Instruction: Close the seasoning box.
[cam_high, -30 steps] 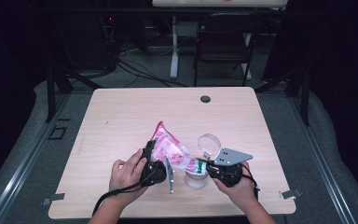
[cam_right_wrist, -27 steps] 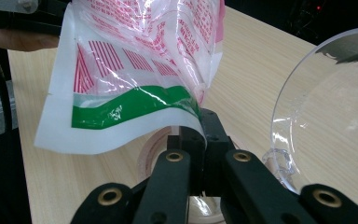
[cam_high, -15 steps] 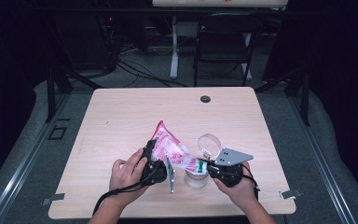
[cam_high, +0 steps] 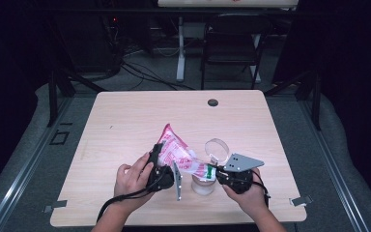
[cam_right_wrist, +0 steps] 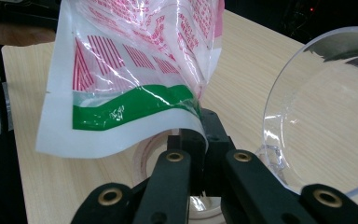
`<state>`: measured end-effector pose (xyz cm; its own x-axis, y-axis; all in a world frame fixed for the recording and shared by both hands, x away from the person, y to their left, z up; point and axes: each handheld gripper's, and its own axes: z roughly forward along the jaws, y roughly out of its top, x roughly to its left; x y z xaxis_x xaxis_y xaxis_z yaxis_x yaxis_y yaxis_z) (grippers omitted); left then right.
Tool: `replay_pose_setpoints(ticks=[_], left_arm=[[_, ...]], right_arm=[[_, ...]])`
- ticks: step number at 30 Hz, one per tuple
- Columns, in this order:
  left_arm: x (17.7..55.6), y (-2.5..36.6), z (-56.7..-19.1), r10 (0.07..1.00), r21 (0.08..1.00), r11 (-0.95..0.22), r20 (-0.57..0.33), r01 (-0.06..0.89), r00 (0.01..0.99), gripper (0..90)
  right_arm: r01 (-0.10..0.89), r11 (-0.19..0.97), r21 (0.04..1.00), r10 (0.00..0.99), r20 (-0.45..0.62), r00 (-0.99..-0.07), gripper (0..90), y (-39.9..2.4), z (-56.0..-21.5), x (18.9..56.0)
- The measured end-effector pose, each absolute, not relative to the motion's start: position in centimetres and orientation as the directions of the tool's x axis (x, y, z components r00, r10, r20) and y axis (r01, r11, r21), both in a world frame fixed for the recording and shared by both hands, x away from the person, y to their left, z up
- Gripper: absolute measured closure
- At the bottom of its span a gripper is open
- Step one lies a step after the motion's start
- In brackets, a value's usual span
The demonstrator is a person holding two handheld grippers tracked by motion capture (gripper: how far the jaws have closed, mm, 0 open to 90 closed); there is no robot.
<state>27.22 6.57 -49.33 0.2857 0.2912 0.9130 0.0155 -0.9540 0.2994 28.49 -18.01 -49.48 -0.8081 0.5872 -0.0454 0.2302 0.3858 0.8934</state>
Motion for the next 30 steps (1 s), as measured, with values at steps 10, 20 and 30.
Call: replay_pose_setpoints(ticks=[10,20,30], left_arm=[[27.19,6.31,-49.22,0.284,0.293,-0.956,0.917,0.009,0.279,59.4],[27.23,6.11,-49.15,0.276,0.287,-0.958,0.921,-0.002,0.275,59.4],[27.18,5.95,-48.95,0.274,0.286,-0.958,0.922,-0.005,0.273,59.4]], right_arm=[[0.240,0.390,0.889,0.593,-0.043,-0.804,90.0,-18.17,-49.69,28.38],[0.249,0.390,0.887,0.599,-0.039,-0.800,90.0,-18.31,-50.04,28.50],[0.253,0.394,0.883,0.600,-0.038,-0.799,90.0,-18.37,-50.20,28.46]])
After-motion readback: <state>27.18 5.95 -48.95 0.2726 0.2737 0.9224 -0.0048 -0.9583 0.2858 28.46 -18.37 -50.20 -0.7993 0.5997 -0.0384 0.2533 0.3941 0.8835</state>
